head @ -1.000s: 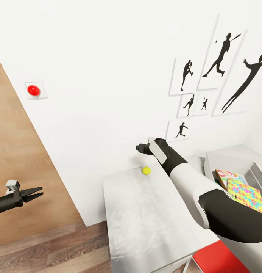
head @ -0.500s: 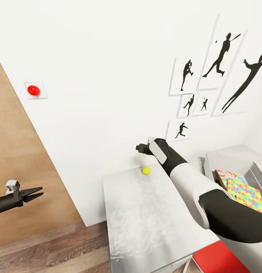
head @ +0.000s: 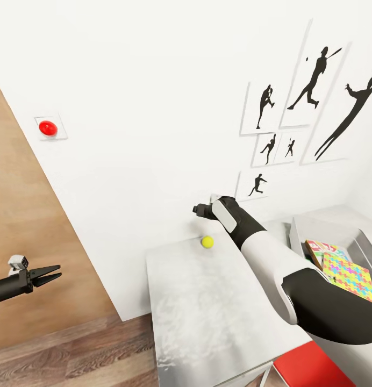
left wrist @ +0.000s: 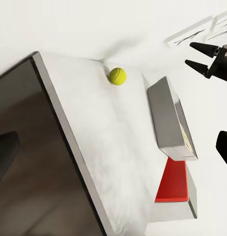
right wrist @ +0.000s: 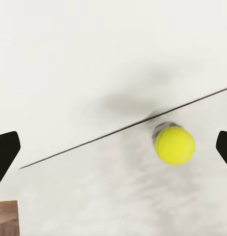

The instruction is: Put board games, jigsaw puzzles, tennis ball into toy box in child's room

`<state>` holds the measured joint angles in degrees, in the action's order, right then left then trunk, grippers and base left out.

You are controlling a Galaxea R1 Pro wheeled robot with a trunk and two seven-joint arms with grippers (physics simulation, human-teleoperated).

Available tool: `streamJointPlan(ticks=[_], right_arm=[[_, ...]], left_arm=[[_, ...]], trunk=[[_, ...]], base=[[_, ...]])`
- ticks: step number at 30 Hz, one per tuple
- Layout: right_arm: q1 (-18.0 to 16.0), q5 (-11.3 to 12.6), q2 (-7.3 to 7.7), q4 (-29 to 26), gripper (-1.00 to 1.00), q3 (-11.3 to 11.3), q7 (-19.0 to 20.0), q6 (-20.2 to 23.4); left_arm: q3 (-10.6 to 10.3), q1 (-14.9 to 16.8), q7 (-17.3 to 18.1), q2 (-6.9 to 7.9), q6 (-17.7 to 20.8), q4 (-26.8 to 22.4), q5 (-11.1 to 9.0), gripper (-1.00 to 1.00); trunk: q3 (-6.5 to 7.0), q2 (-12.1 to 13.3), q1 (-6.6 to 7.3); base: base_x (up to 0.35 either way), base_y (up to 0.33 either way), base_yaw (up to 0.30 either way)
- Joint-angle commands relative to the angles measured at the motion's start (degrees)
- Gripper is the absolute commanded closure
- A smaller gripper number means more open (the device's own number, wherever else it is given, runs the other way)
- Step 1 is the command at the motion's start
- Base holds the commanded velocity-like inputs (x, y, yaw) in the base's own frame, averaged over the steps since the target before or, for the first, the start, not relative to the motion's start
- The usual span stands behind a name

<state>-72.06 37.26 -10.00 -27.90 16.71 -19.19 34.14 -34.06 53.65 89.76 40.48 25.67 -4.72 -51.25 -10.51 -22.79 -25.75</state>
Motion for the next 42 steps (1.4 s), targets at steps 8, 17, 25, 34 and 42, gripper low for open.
streamJointPlan(ticks=[8, 17, 25, 34, 42], right_arm=[[-0.1, 0.6, 0.00, 0.0, -1.00, 0.2, -0.5, 0.5], [-0.1, 0.6, 0.00, 1.3, -1.00, 0.2, -0.5, 0.9], [-0.1, 0.5, 0.00, 2.5, -1.00, 0.2, -0.5, 0.9], [-0.1, 0.5, 0.00, 2.6, -1.00, 0.2, -0.5, 0.9], [-0.1, 0.4, 0.00, 2.6, -1.00, 0.2, -0.5, 0.3]], left_arm=[[-0.5, 0.1, 0.2, 0.04, 0.6, 0.0, -0.3, -1.00], [-0.5, 0.1, 0.2, 0.04, 0.6, 0.0, -0.4, -1.00], [-0.6, 0.1, 0.2, 0.12, 0.6, -0.1, -0.4, -1.00], [-0.7, 0.1, 0.2, 0.29, 0.6, -0.1, -0.4, -1.00], [-0.7, 0.1, 0.2, 0.59, 0.7, -0.1, -0.5, -1.00]], trunk=[[-0.48, -0.1, -0.04], [-1.29, -0.1, -0.04], [-2.04, -0.1, -0.04], [-2.89, -0.1, -0.04], [-3.65, -0.1, -0.04]], base=[[0.000, 0.000, 0.000], [0.000, 0.000, 0.000], [0.000, 0.000, 0.000], [0.000, 0.000, 0.000], [0.000, 0.000, 0.000]])
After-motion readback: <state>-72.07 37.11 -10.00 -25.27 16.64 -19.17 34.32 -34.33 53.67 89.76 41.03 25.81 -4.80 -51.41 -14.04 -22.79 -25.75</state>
